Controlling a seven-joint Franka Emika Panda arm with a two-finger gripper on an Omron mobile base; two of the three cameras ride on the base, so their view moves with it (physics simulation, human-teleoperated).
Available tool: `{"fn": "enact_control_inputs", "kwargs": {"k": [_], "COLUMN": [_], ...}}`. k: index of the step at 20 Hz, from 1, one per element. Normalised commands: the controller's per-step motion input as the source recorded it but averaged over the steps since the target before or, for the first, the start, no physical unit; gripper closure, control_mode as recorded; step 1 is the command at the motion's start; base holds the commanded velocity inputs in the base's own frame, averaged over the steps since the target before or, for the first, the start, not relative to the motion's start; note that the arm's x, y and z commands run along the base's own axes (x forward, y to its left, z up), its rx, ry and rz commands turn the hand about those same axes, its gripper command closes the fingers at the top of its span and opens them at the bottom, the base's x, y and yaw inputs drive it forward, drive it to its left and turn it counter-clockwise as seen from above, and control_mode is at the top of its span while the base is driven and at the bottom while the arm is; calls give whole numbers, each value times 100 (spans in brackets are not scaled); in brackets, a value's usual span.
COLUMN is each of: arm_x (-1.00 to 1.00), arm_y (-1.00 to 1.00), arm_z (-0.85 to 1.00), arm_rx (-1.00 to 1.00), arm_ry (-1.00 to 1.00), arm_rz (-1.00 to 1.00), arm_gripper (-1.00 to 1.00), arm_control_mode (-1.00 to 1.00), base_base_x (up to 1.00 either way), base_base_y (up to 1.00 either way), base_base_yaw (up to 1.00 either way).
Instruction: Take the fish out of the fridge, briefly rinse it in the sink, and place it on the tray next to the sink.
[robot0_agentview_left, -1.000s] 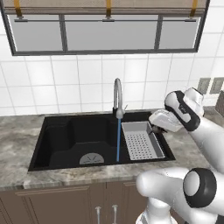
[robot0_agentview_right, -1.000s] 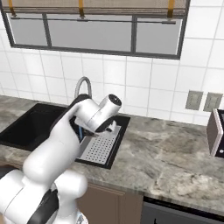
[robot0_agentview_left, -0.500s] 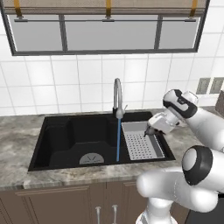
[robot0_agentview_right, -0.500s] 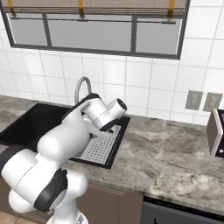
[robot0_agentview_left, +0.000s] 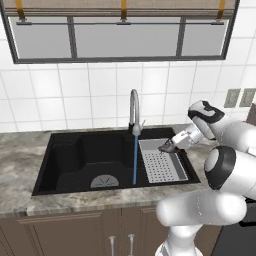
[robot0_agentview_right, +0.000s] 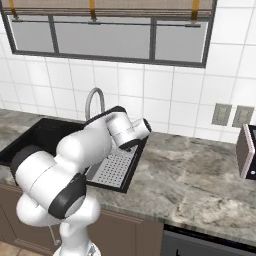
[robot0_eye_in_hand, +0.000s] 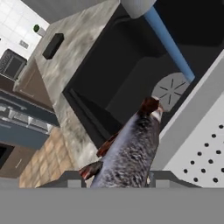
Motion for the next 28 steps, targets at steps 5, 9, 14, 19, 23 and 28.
{"fn": "enact_control_inputs", "kwargs": {"k": [5, 9, 14, 19, 23, 28], "arm_x": [55, 36, 15, 28, 35, 47], "arm_y": [54, 52, 12, 10, 9, 10], "arm_z": [-22, -25, -11, -6, -14, -14], "arm_rx": [3, 3, 7, 7, 7, 3], "arm_ry": [-2, 0, -4, -9, -8, -1], "arm_rz": [4, 7, 1, 0, 0, 0], "arm_gripper": [100, 100, 100, 100, 100, 100], "arm_control_mode": [-100, -100, -100, -100, -100, -100], "base_base_x": [0, 0, 0, 0, 0, 0], "base_base_y": [0, 0, 0, 0, 0, 0], "base_base_yaw": [0, 0, 0, 0, 0, 0]}}
